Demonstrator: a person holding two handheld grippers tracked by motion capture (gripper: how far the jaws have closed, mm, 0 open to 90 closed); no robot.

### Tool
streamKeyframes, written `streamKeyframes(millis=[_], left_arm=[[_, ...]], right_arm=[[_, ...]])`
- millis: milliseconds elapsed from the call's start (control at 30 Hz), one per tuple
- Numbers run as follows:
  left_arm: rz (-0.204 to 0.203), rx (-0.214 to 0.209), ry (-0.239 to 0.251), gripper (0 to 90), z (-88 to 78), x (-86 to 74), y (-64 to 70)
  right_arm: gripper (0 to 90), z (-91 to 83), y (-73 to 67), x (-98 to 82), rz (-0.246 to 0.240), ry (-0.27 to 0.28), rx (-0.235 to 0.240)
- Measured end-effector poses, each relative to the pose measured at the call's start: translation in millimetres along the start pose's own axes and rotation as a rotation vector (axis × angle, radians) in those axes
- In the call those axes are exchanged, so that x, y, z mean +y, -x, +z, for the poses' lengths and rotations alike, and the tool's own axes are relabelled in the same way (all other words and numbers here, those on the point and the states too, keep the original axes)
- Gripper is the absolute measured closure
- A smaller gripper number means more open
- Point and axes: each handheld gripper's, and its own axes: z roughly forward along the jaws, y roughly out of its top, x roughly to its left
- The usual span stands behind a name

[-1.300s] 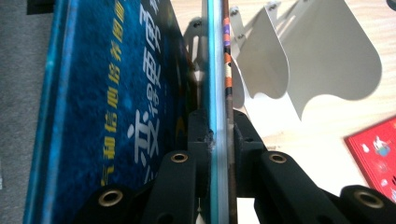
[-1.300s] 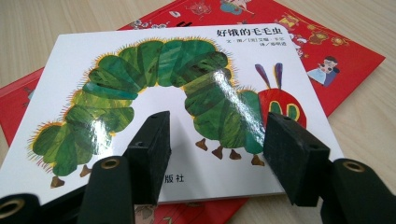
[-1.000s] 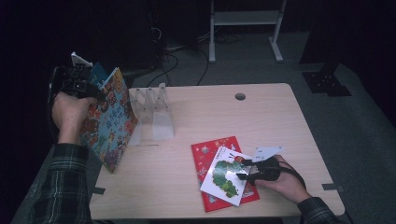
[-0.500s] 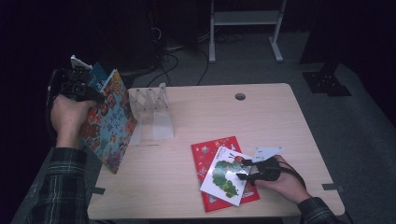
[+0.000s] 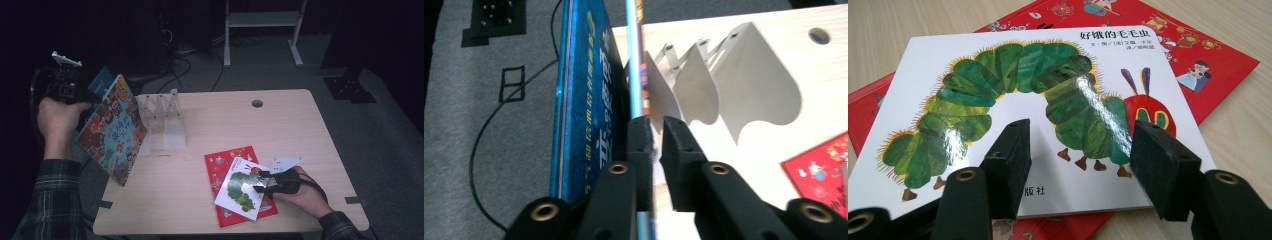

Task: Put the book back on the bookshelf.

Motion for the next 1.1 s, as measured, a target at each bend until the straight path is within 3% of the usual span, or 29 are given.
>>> streamKeyframes(millis=[100,300,667,867,1100], left_arm=[[0.014,-0.018,-0.002,89.1,-1.3,-1.0,0.5],[0.055,-0.051,-0.01,89.8,3.4,-5.6,8.4],[0.145,-0.106,-0.045,89.7,24.1,-21.6,39.4],[0.17,-0.158,-0.049,89.5,36.5,-31.3,53.3],[0.194,-0.181,-0.059,89.1,51.0,-45.6,69.4]], right_arm=[[40.4,0.1,-0.1,0.0,0.001,0.001,0.0],[40.4,0.2,0.3,-0.2,-0.004,0.002,-0.001],[40.4,0.0,-0.1,-0.1,0.001,0.0,-0.002],[40.3,0.1,-0.3,-0.3,0.004,0.003,-0.003],[40.2,0.1,-0.3,-0.4,0.005,0.003,-0.003]])
